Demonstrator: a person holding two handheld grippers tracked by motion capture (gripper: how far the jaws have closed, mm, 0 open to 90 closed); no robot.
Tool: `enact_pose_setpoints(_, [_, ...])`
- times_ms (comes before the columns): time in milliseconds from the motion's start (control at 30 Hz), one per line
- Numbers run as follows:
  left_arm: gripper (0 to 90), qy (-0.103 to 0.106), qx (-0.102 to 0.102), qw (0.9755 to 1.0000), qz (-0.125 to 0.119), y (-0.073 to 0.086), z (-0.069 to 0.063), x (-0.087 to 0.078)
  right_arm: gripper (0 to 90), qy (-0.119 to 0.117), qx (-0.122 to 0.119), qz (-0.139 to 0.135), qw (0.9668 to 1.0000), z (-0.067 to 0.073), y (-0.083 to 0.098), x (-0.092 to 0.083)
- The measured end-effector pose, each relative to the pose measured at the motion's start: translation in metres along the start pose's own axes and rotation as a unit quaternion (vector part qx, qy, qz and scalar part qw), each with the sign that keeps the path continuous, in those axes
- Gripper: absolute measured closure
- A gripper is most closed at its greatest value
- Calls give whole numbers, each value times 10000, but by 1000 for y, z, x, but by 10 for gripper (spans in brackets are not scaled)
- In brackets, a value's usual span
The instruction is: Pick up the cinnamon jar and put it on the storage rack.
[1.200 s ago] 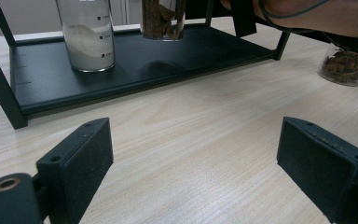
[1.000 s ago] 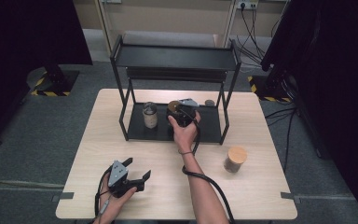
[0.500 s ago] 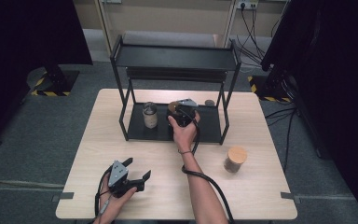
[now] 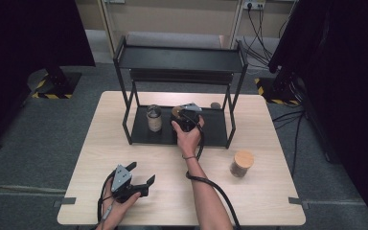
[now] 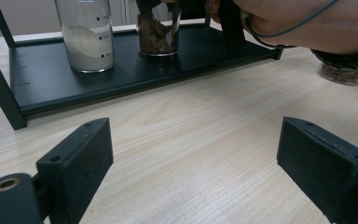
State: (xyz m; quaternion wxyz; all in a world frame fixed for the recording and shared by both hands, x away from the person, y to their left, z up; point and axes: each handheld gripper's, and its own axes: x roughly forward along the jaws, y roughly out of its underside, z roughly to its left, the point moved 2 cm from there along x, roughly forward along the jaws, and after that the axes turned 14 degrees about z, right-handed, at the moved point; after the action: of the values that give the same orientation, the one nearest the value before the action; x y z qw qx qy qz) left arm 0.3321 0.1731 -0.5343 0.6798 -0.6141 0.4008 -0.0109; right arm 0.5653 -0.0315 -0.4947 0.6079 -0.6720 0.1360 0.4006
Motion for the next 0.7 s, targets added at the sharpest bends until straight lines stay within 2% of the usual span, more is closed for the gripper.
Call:
enact_pose_setpoints(300, [100, -1, 5, 10000, 0, 0, 0, 0, 230, -57, -42, 39, 10000, 2, 3, 1])
enact_pose_setpoints(500, [100, -2, 3, 10000, 3, 0, 0, 0, 153, -235, 67, 70, 9997, 2, 3, -1])
enact_pose_setpoints(700, [101, -17, 21, 10000, 0, 0, 0, 0, 69, -524, 177, 86, 9984, 3, 0, -7])
